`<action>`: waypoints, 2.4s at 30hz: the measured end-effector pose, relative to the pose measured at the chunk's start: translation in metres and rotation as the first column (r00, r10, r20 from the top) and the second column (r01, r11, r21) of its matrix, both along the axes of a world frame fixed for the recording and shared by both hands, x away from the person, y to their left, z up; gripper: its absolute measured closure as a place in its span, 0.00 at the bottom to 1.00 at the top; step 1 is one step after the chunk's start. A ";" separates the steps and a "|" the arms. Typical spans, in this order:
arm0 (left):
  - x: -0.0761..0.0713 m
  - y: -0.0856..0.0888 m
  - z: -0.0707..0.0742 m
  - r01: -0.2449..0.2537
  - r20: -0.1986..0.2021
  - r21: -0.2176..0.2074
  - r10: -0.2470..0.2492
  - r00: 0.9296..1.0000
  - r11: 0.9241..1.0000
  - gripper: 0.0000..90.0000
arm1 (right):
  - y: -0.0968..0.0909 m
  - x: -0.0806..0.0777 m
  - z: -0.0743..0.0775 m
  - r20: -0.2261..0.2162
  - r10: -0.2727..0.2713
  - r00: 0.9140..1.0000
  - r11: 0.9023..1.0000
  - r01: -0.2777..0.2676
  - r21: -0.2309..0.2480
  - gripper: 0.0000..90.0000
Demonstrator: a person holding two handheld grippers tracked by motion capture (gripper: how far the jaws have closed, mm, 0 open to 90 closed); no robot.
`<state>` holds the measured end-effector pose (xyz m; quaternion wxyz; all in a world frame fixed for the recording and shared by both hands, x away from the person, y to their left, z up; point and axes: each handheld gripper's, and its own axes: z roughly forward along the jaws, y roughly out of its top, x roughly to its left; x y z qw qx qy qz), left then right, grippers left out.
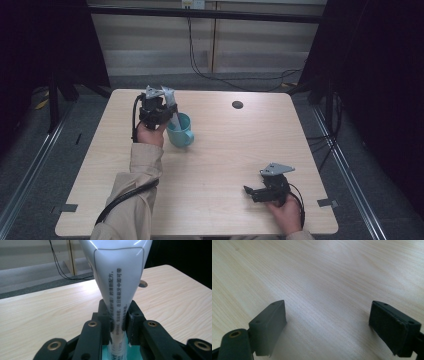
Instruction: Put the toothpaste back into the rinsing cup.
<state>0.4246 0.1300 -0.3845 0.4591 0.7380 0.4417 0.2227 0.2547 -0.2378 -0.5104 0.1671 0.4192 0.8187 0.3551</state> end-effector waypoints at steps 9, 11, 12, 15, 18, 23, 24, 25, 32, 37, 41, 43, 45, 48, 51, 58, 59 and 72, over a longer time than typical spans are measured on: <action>-0.004 -0.003 -0.017 -0.025 0.000 -0.019 0.025 1.000 1.000 0.86 | 0.000 0.000 0.000 0.002 0.003 1.000 1.000 -0.003 -0.002 0.15; -0.004 -0.004 -0.020 -0.026 -0.002 -0.024 0.026 1.000 0.999 0.86 | 0.000 0.000 0.000 0.002 0.003 1.000 1.000 -0.003 -0.002 0.15; -0.004 -0.004 -0.020 -0.026 -0.002 -0.024 0.026 1.000 0.999 0.86 | 0.000 0.000 0.000 0.002 0.003 1.000 1.000 -0.003 -0.002 0.15; -0.006 -0.006 -0.024 -0.031 0.004 -0.021 0.031 1.000 0.999 0.86 | 0.000 0.000 0.000 0.000 0.002 1.000 1.000 -0.002 -0.002 0.15; -0.007 -0.007 -0.028 -0.035 0.008 -0.024 0.035 0.999 0.999 0.86 | 0.000 0.000 0.000 0.000 0.002 1.000 1.000 -0.002 -0.002 0.15; -0.009 -0.007 -0.033 -0.039 0.004 -0.031 0.039 0.999 0.999 0.85 | 0.000 0.000 0.000 0.000 0.002 1.000 1.000 -0.002 -0.001 0.15; -0.009 -0.007 -0.034 -0.039 0.003 -0.031 0.039 0.999 0.999 0.85 | 0.000 0.000 0.000 0.000 0.002 1.000 1.000 -0.002 -0.002 0.15; -0.009 -0.008 -0.035 -0.043 0.005 -0.038 0.043 0.999 0.998 0.85 | 0.000 0.000 0.000 0.000 0.002 1.000 1.000 -0.002 -0.002 0.15; -0.011 -0.010 -0.039 -0.042 0.010 -0.035 0.043 0.999 0.998 0.85 | 0.000 0.000 0.000 0.000 0.002 1.000 1.000 -0.002 -0.002 0.15; -0.013 -0.011 -0.040 -0.040 0.018 -0.026 0.040 0.999 0.999 0.85 | 0.000 0.000 0.000 0.000 0.002 1.000 1.000 -0.002 -0.002 0.15; -0.015 -0.010 -0.041 -0.036 0.024 -0.038 0.037 0.999 0.999 0.84 | 0.000 0.000 0.000 0.000 0.002 1.000 1.000 -0.002 -0.001 0.15; -0.017 -0.009 -0.041 -0.032 0.024 -0.036 0.033 0.999 0.999 0.84 | 0.000 0.000 0.000 0.000 0.002 1.000 1.000 -0.002 -0.001 0.15; -0.018 -0.009 -0.041 -0.032 0.026 -0.041 0.033 0.999 0.999 0.83 | 0.000 0.000 0.000 0.000 0.002 1.000 1.000 -0.002 -0.001 0.15; -0.020 -0.007 -0.042 -0.028 0.025 -0.051 0.029 0.999 0.998 0.82 | 0.000 0.000 0.000 0.000 0.002 1.000 1.000 -0.002 -0.002 0.15; -0.022 -0.006 -0.042 -0.024 0.027 -0.052 0.025 0.999 0.998 0.81 | 0.000 0.000 0.000 0.000 0.002 1.000 1.000 -0.002 -0.002 0.15; -0.025 -0.001 -0.043 -0.031 0.017 -0.056 0.032 0.999 0.998 0.76 | 0.000 0.000 0.000 0.000 0.002 1.000 1.000 -0.002 -0.002 0.15; -0.025 0.000 -0.043 -0.031 0.014 -0.053 0.031 0.999 0.998 0.75 | 0.000 0.000 0.000 0.000 0.002 1.000 1.000 -0.002 -0.002 0.15; -0.026 0.011 -0.044 -0.051 -0.005 -0.075 0.050 0.999 0.996 0.44 | 0.000 0.000 0.000 0.000 0.002 1.000 1.000 -0.002 -0.002 0.15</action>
